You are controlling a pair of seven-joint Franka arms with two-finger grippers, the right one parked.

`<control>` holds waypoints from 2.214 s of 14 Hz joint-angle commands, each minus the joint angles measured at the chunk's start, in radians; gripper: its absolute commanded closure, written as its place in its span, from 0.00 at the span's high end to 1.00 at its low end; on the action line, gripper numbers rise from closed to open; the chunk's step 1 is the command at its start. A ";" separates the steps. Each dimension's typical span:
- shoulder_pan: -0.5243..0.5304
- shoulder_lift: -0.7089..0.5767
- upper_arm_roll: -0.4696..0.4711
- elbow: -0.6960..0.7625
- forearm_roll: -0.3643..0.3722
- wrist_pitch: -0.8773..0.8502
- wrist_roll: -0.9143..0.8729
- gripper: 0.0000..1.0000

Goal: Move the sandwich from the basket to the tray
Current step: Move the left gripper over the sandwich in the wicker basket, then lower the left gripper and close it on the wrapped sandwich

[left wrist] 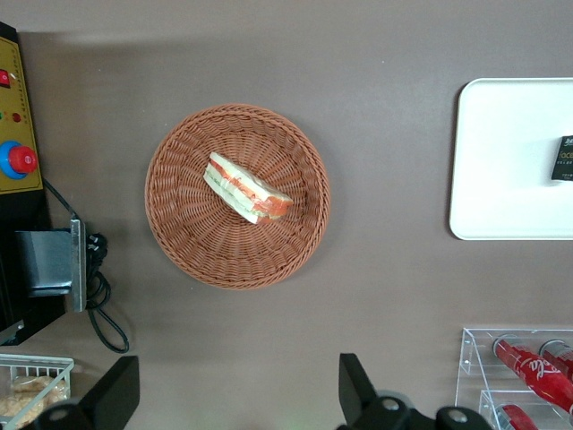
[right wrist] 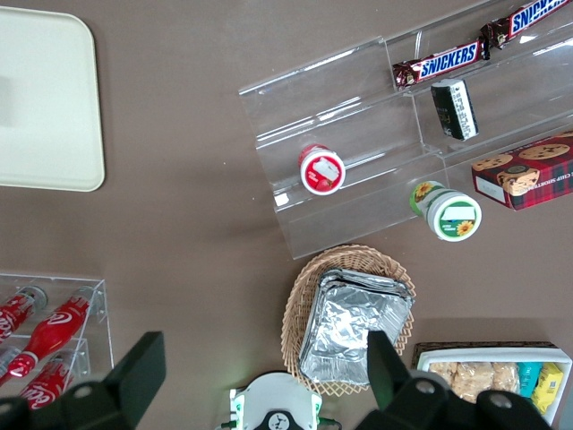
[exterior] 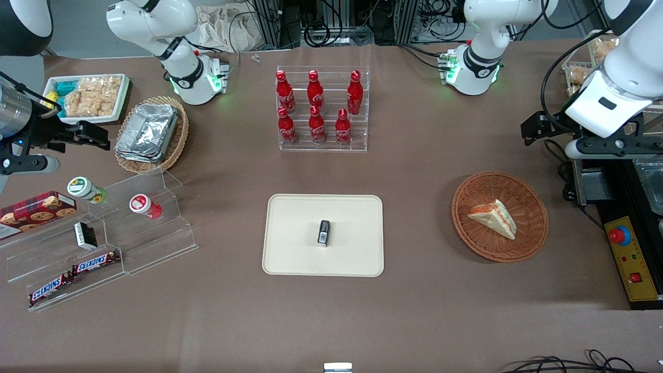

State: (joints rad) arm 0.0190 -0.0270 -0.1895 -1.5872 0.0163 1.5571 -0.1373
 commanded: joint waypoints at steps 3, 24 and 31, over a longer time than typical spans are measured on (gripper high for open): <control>-0.004 0.025 0.008 0.042 0.017 -0.054 0.005 1.00; 0.021 0.268 0.059 -0.580 0.076 0.832 -0.818 1.00; 0.021 0.348 0.085 -0.594 0.074 0.939 -0.823 0.04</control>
State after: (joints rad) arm 0.0415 0.3241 -0.1039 -2.1661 0.0773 2.4626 -0.9294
